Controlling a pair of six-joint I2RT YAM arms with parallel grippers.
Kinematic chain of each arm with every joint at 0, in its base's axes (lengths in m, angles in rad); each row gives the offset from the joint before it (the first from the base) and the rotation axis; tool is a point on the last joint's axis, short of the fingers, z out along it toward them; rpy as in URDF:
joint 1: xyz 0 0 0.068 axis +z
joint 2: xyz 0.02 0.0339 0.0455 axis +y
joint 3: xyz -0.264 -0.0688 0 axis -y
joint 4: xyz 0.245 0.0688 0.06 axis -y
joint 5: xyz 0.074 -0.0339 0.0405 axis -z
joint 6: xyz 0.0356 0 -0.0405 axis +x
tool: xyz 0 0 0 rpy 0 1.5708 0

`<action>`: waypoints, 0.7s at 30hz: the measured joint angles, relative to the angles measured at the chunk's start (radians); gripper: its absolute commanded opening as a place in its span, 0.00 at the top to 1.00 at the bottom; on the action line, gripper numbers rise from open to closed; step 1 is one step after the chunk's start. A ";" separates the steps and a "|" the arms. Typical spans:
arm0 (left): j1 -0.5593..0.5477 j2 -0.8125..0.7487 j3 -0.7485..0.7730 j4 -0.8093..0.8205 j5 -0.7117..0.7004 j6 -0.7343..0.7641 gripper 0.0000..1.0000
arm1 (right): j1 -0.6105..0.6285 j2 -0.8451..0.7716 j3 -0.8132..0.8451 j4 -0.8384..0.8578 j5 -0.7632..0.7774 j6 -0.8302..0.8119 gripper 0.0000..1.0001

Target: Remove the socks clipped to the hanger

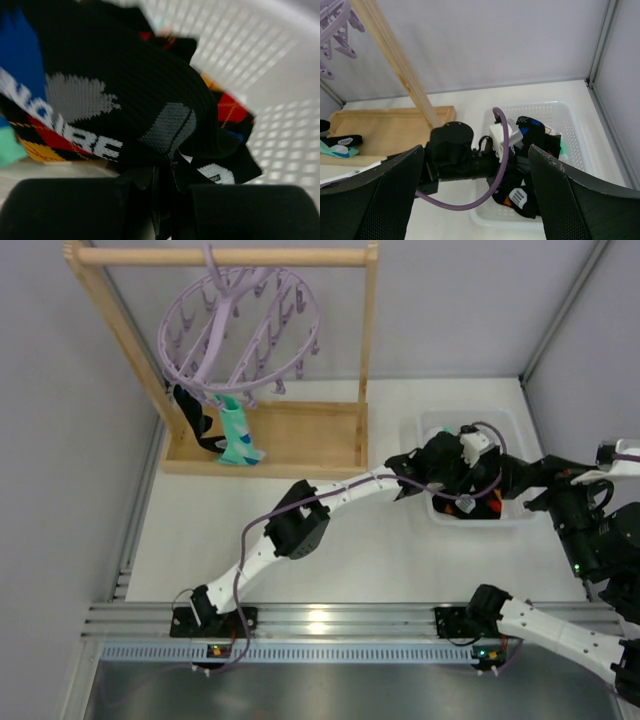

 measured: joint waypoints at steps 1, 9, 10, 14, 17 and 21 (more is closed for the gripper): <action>0.005 0.035 0.009 -0.021 0.014 -0.006 0.90 | 0.000 -0.005 -0.008 -0.002 -0.002 0.004 0.18; 0.013 0.073 0.031 -0.095 0.057 -0.040 0.51 | 0.000 0.005 -0.055 -0.013 -0.019 0.014 0.19; 0.012 0.063 0.031 -0.103 0.053 -0.037 0.47 | 0.000 0.005 -0.055 -0.013 -0.020 0.014 0.19; 0.008 0.013 0.031 -0.121 0.035 -0.038 0.30 | 0.000 0.005 -0.055 -0.013 -0.024 0.015 0.19; 0.008 -0.029 0.031 -0.135 0.006 -0.038 0.05 | 0.000 0.005 -0.055 -0.013 -0.026 0.018 0.20; 0.008 -0.127 -0.033 -0.139 -0.096 -0.047 0.02 | 0.000 0.003 -0.055 -0.013 -0.027 0.023 0.19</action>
